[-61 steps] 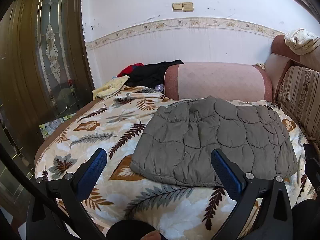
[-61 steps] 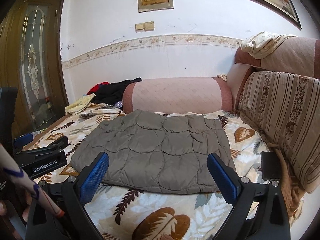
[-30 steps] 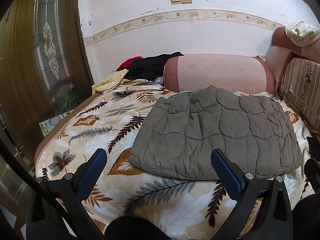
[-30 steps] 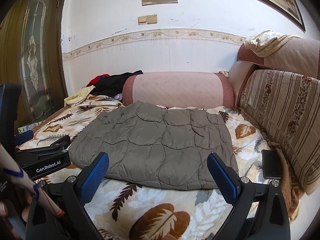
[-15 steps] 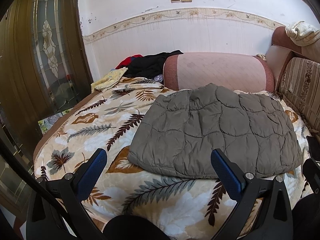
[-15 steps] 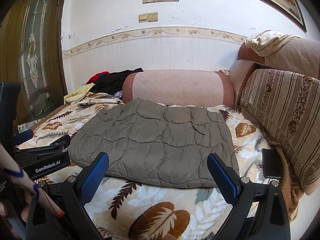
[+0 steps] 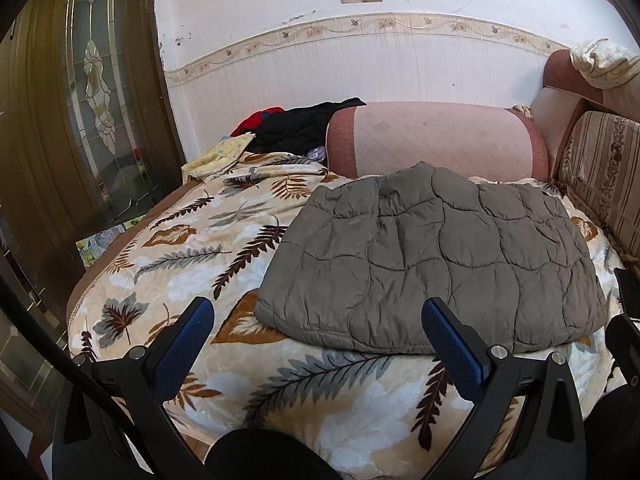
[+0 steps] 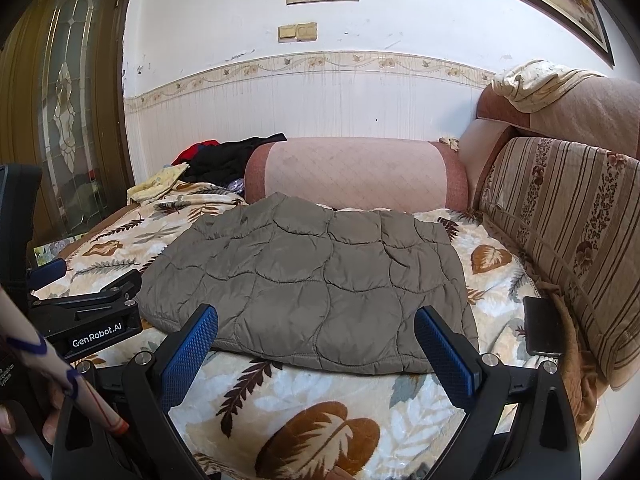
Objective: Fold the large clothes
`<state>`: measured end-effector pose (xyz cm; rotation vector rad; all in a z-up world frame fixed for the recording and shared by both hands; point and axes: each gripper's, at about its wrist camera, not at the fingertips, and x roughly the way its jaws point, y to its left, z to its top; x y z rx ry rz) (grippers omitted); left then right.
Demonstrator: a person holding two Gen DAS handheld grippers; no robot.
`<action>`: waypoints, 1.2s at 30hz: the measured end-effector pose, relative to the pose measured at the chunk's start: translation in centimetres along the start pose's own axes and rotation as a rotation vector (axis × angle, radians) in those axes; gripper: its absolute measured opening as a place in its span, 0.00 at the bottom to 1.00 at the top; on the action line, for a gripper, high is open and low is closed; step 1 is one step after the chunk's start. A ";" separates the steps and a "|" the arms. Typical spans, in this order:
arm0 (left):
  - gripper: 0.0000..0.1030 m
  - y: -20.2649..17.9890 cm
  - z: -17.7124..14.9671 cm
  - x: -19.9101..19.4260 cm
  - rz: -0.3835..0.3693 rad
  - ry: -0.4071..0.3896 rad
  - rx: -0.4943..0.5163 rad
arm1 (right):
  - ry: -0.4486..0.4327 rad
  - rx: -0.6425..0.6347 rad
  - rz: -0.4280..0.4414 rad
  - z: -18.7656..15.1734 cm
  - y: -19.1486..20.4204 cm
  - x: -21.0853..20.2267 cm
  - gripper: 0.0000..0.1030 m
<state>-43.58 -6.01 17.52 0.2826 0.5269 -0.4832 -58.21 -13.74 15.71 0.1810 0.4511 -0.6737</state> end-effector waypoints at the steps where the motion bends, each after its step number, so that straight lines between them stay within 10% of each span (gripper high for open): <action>1: 1.00 0.1 0.0 0.0 -0.002 0.002 -0.002 | 0.002 -0.001 0.000 0.0 0.0 0.0 0.98; 36: 1.00 0.3 -0.5 0.3 -0.005 0.007 -0.007 | 0.008 -0.014 -0.007 -0.3 -0.5 0.2 0.98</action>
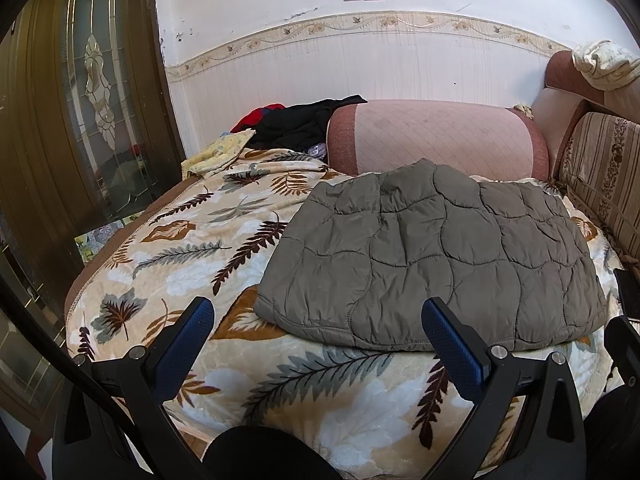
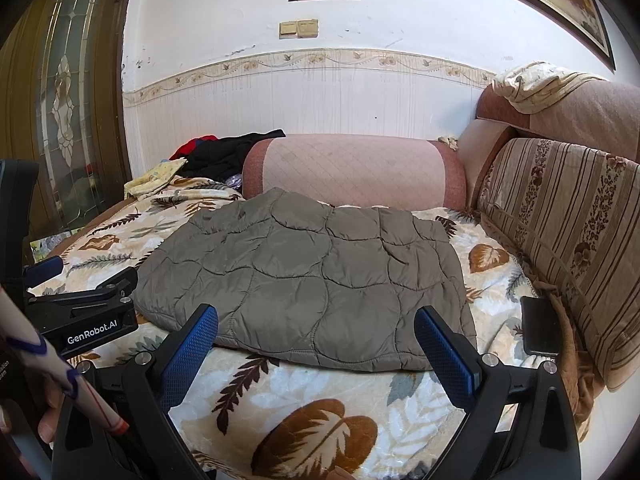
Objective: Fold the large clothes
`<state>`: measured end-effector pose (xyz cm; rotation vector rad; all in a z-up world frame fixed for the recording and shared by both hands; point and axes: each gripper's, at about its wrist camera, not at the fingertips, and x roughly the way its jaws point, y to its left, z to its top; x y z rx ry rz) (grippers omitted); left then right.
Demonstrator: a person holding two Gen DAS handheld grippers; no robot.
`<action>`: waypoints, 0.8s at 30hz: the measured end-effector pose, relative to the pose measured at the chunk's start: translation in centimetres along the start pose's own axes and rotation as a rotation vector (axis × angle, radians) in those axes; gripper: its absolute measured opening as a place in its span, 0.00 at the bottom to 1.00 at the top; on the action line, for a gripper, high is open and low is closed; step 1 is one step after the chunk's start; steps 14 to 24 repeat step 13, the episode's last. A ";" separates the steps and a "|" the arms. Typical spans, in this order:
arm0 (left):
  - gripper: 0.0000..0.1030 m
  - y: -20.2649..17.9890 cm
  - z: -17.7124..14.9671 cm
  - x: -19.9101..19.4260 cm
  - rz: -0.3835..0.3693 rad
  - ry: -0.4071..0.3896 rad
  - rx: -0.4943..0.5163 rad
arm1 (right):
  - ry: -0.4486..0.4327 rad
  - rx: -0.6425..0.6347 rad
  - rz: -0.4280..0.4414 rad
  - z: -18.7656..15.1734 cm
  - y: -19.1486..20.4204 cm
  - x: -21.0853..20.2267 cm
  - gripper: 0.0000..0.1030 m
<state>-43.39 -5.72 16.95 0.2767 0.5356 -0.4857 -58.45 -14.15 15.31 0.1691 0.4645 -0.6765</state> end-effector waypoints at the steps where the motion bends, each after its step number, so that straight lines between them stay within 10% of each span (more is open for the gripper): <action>1: 1.00 -0.1 0.0 0.0 0.002 0.001 0.000 | -0.001 0.000 -0.001 0.0 0.0 0.0 0.98; 24: 1.00 -0.1 0.1 -0.8 0.051 -0.030 0.012 | -0.022 0.005 0.002 0.2 -0.4 -0.6 0.98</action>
